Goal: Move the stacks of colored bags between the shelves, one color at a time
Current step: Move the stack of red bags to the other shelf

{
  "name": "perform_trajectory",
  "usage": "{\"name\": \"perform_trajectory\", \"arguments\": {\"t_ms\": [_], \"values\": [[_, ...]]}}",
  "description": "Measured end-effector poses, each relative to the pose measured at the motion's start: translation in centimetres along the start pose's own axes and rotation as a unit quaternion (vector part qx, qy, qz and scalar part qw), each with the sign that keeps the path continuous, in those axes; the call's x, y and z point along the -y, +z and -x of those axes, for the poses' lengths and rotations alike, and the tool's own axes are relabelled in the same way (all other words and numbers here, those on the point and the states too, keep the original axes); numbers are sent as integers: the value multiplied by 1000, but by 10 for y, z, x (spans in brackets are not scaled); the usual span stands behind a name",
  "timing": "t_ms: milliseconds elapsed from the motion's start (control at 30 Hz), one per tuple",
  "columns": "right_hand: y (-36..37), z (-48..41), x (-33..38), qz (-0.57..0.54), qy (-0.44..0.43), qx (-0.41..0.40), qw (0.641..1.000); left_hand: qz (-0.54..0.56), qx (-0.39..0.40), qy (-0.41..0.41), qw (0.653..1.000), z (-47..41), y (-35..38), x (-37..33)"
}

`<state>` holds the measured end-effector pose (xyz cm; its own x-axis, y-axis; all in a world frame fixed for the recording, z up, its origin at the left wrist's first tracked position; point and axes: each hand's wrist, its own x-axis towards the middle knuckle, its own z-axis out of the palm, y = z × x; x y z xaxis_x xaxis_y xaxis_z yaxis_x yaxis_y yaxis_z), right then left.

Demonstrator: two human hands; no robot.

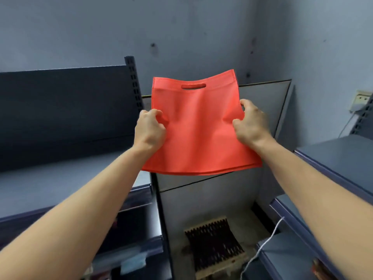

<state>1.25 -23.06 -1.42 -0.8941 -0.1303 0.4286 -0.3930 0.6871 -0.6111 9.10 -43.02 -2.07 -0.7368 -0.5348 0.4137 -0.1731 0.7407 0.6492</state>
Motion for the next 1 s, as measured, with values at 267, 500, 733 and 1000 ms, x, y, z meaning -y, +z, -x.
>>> {"name": "perform_trajectory", "arguments": {"t_ms": [267, 500, 733, 1000], "values": [[81, 8, 84, -61, -53, 100, 992, -52, -34, -98, 993, -12, -74, 91], [141, 11, 123, -3, -57, 170, 984, -71, -17, -145, 987, -27, -99, 152], [188, 17, 122, 31, -24, 224, 974, -88, 32, -172, 981, -35, -91, 195], [215, 22, 117, 99, 11, 281, 954, -152, 124, -199, 960, -42, -80, 223]]}}
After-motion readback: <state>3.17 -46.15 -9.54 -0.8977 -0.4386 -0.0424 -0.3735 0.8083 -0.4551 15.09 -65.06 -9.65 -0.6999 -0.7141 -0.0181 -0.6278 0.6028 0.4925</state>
